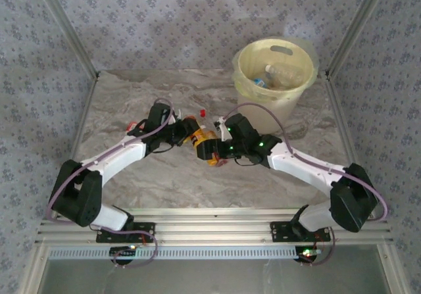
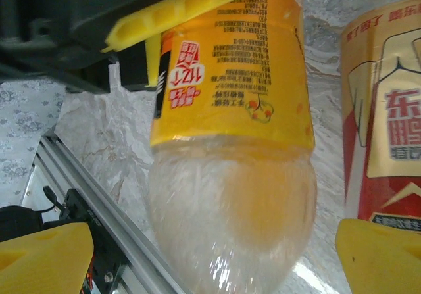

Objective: Put the plastic bottles in the bin

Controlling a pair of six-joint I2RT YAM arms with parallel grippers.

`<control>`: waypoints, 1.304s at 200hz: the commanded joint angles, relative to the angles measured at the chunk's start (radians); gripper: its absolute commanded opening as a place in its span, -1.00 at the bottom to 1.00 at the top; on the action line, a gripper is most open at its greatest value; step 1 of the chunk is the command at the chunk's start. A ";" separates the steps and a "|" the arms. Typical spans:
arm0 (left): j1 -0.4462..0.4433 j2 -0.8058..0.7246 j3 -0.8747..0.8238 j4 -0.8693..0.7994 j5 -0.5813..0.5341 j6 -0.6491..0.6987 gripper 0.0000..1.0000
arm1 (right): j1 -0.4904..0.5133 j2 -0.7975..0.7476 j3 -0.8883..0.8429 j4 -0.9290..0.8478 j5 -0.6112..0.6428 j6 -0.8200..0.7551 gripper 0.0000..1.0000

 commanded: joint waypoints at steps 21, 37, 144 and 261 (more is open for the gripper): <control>-0.019 -0.049 -0.017 0.080 0.037 -0.073 0.10 | 0.011 0.047 0.019 0.083 -0.022 0.052 0.83; -0.021 -0.050 -0.022 0.088 0.042 -0.076 0.10 | 0.012 0.052 0.017 0.088 -0.018 0.053 0.71; -0.023 -0.142 -0.003 0.148 0.067 -0.077 0.99 | -0.044 -0.130 0.019 -0.123 0.035 -0.070 0.15; -0.051 -0.438 0.064 -0.019 0.156 0.503 0.99 | -0.366 -0.411 0.263 -0.513 0.011 -0.336 0.17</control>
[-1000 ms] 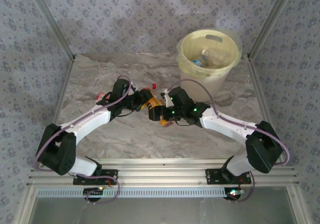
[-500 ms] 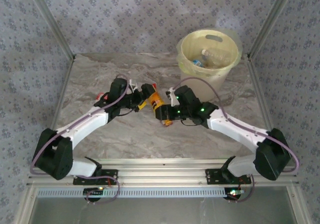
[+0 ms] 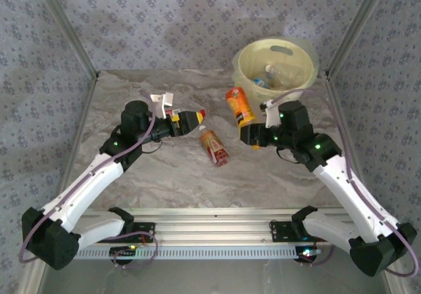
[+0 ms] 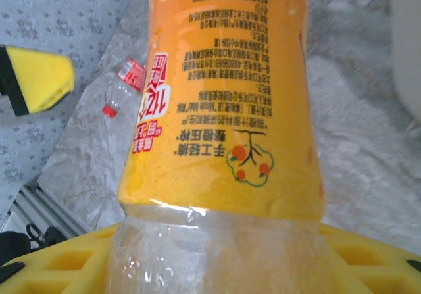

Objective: Put the plastic bottles in the bin

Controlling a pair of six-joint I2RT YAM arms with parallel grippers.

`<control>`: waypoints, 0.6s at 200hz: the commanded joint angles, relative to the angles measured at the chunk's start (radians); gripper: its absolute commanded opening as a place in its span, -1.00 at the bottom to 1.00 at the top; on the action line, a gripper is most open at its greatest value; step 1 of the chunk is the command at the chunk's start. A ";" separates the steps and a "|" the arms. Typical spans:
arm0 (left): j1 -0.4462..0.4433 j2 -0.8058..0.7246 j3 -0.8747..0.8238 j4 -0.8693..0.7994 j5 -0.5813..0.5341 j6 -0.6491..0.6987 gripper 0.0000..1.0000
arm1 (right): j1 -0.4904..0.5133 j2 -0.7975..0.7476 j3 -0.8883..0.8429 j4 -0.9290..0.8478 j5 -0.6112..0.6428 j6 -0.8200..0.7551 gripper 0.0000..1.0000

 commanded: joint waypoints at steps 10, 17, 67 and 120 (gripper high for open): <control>-0.030 -0.094 0.031 -0.042 0.024 0.227 0.99 | -0.082 -0.007 0.164 -0.120 -0.013 -0.119 0.17; -0.036 -0.110 0.034 -0.042 0.027 0.253 0.99 | -0.101 0.001 0.196 -0.134 -0.012 -0.136 0.17; -0.062 -0.152 0.067 -0.024 0.060 0.313 0.99 | -0.182 0.132 0.425 -0.241 0.112 -0.248 0.17; -0.097 -0.137 0.090 -0.054 0.056 0.337 0.99 | -0.285 0.348 0.640 -0.302 0.091 -0.325 0.19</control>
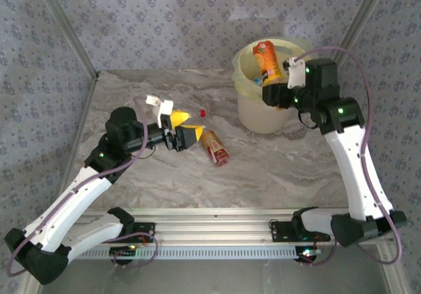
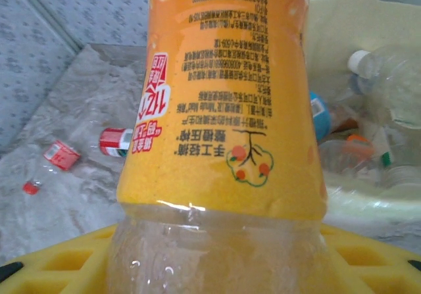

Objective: Put the plastic bottles in the bin

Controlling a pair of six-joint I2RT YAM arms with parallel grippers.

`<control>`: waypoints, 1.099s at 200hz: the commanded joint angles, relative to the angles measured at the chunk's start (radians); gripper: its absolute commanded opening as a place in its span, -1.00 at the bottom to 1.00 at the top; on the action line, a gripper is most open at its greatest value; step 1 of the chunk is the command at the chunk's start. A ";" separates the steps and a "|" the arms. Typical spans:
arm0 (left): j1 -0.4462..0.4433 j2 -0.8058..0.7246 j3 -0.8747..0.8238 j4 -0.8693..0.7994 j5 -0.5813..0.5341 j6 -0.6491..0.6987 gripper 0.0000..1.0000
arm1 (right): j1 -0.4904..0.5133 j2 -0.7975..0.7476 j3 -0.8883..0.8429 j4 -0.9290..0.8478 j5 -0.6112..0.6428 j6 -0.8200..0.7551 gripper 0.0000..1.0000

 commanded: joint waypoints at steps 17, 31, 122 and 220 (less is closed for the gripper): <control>-0.023 0.001 0.041 -0.018 0.009 0.044 0.99 | -0.076 0.133 0.150 -0.057 -0.004 -0.069 0.19; -0.028 0.001 0.040 -0.026 -0.001 0.050 0.99 | -0.101 0.180 0.193 -0.057 -0.021 -0.069 0.19; -0.109 0.051 0.065 -0.161 -0.157 0.085 0.99 | -0.140 0.435 0.378 -0.114 -0.099 -0.077 0.25; -0.119 0.161 0.070 -0.232 -0.321 -0.036 0.99 | -0.142 0.390 0.371 -0.109 -0.062 -0.057 0.71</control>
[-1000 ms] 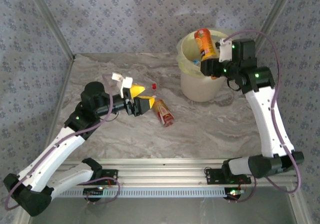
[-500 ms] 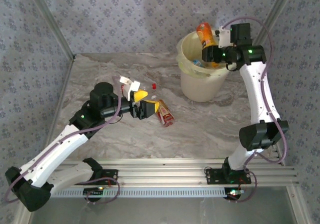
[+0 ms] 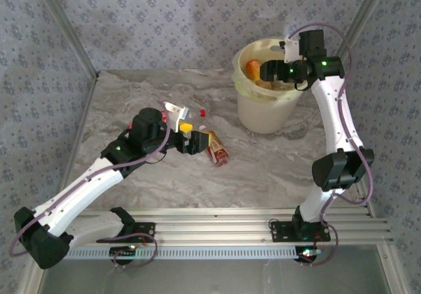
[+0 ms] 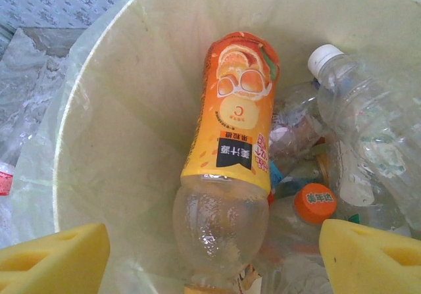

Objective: Put the plastic bottles in the bin

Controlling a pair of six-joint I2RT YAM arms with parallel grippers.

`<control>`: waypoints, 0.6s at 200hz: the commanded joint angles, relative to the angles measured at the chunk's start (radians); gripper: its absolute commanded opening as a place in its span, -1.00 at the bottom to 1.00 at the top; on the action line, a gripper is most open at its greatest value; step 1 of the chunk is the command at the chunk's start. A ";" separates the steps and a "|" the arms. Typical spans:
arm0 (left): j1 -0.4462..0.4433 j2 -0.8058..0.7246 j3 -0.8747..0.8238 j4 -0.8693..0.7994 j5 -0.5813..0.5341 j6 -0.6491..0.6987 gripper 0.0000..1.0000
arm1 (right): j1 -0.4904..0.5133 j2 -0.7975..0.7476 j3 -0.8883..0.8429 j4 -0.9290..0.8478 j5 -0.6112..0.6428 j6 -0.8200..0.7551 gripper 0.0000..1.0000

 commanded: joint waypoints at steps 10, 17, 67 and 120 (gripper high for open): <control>-0.005 0.050 0.053 -0.047 -0.071 -0.060 0.99 | -0.004 -0.108 -0.022 0.011 0.022 0.006 0.71; -0.006 0.066 0.059 -0.058 -0.078 -0.076 0.99 | -0.001 -0.140 -0.054 0.028 0.013 0.012 0.71; 0.007 0.171 0.070 -0.092 -0.135 -0.222 0.99 | 0.050 -0.427 -0.372 0.197 -0.068 0.089 0.73; 0.063 0.298 0.073 -0.083 -0.112 -0.376 0.99 | 0.118 -0.716 -0.748 0.333 -0.207 0.212 0.89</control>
